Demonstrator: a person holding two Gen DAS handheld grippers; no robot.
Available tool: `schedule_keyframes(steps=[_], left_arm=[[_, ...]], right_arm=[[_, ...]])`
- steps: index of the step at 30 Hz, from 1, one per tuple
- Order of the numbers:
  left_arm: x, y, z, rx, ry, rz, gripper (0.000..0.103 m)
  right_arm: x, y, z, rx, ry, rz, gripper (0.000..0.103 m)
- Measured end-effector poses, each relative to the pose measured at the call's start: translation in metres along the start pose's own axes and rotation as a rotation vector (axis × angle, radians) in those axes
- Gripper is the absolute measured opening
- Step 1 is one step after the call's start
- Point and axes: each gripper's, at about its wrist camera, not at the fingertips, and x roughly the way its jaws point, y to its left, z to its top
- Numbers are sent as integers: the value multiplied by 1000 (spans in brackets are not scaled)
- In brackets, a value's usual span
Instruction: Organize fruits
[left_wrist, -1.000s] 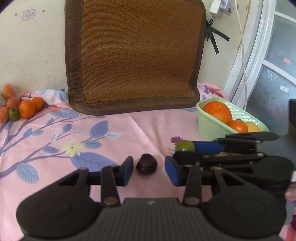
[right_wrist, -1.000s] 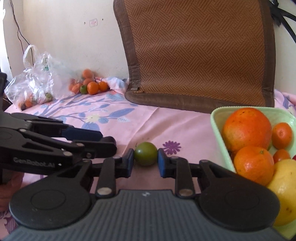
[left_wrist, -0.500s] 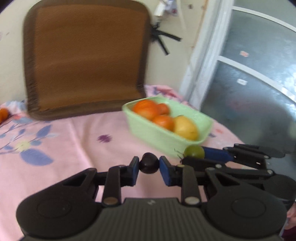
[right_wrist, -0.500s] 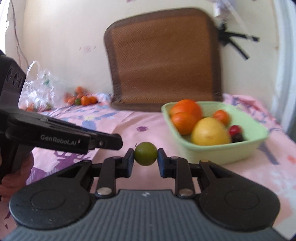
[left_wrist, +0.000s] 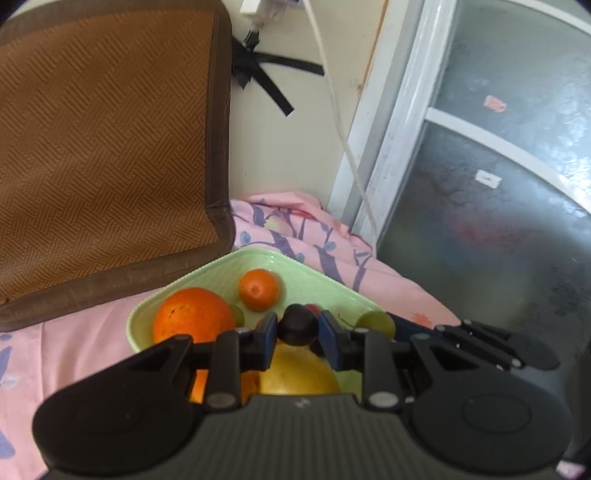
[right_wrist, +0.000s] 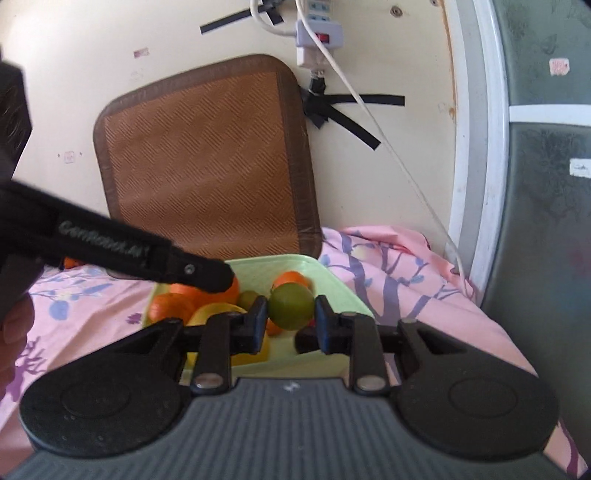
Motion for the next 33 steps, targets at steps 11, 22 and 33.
schedule_keyframes(steps=[11, 22, 33], left_arm=[[14, -5, 5, -30, 8, 16, 38], [-94, -33, -43, 45, -70, 234, 57], [-160, -48, -100, 15, -120, 379, 97]], right_arm=[[6, -7, -10, 27, -11, 7, 32], [-76, -3, -30, 278, -57, -7, 32], [-136, 39, -48, 427, 5, 51, 45]])
